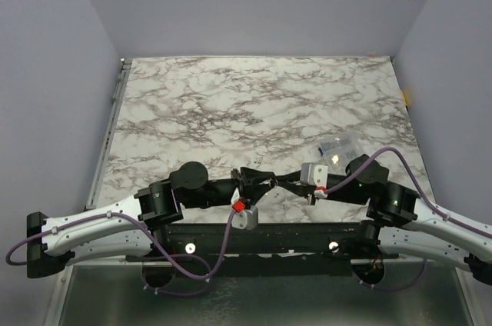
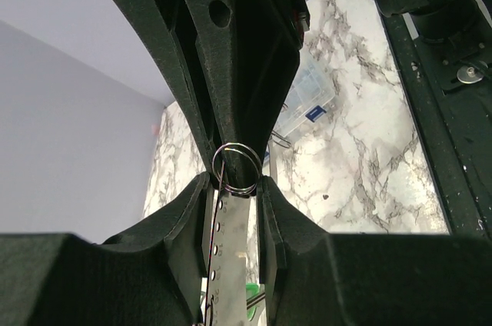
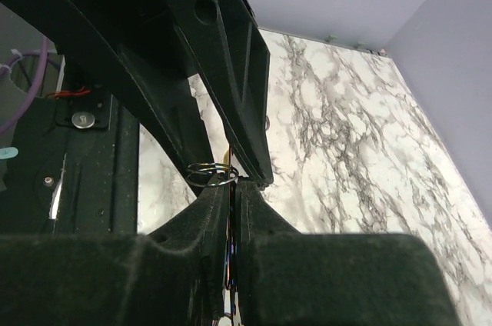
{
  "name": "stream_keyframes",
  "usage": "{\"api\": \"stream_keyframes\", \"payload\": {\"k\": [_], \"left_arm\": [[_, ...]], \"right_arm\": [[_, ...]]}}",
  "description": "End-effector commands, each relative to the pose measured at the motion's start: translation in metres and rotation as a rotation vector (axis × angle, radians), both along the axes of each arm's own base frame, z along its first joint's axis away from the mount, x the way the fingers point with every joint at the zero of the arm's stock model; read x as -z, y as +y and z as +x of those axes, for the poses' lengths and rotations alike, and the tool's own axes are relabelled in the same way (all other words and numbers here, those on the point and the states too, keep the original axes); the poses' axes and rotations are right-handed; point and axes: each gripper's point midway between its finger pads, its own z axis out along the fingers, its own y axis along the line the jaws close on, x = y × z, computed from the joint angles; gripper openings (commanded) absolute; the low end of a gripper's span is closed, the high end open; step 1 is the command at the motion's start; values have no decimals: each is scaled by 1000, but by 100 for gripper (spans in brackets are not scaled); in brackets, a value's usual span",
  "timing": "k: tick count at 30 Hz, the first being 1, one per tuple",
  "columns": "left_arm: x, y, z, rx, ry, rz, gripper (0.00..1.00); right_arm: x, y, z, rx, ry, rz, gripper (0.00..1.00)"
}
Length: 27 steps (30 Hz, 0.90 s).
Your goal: Put the keys on the keyring
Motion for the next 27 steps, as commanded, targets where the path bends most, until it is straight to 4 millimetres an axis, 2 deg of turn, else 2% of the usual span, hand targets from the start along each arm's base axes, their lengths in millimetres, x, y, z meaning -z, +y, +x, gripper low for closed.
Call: {"api": "stream_keyframes", "payload": {"k": [1,11,16,18,20,23,27], "left_arm": [[-40,23,15,-113,-37,-112,17],[-43,24,6,-75,23,-139,16],[-31,22,6,-79,51,-116,30],[-22,23,11,-105,42,-97,42],[-15,24,12,-109,47,-86,49],[-11,25,7,-88,66,-87,54],[10,21,6,-79,120,-52,58]], "right_arm": [[36,-13,-2,12,33,-120,1],[43,-13,3,31,22,-139,1],[41,-11,3,30,25,-123,1],[37,-11,2,28,24,-112,1],[35,-12,4,38,16,-101,1],[37,-16,6,57,-1,-94,1],[33,-17,2,31,-40,-67,1]]}}
